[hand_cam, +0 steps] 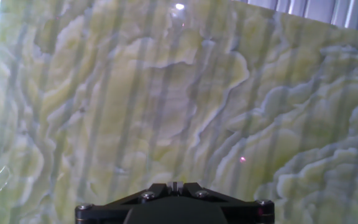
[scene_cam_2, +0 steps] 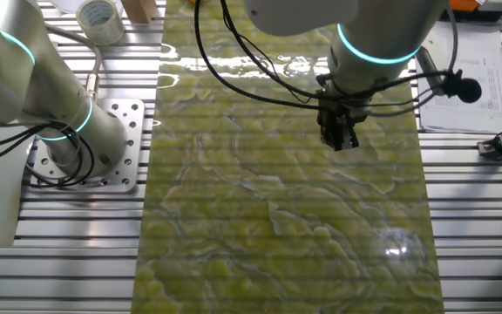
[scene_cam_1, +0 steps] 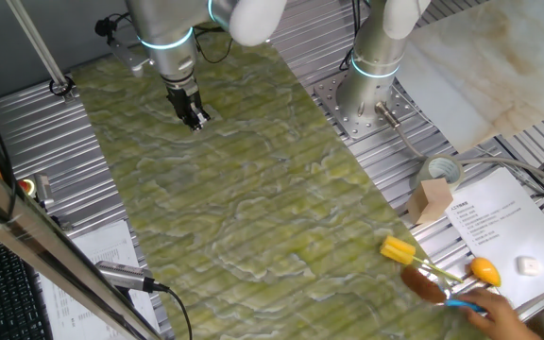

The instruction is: Scrub the table with a brush

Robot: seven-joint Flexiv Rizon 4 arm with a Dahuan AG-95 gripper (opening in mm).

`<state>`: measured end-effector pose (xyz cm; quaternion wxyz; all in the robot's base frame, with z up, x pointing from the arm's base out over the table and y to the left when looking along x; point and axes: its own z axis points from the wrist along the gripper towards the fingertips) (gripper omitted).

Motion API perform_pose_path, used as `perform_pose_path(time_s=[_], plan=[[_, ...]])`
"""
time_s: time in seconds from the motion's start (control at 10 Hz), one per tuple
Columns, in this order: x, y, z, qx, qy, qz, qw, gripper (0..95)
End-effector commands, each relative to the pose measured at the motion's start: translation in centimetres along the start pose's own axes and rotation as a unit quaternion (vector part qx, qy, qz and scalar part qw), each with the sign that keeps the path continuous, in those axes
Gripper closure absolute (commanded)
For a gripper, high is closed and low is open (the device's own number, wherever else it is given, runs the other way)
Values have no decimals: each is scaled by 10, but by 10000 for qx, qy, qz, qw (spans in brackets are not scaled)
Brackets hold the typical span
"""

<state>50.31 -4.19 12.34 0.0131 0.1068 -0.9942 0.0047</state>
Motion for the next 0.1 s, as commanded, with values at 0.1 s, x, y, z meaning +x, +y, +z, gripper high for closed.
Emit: perform_pose_path(time_s=[0.1], plan=[[0,0,0,-62,-26,12,10000,950]])
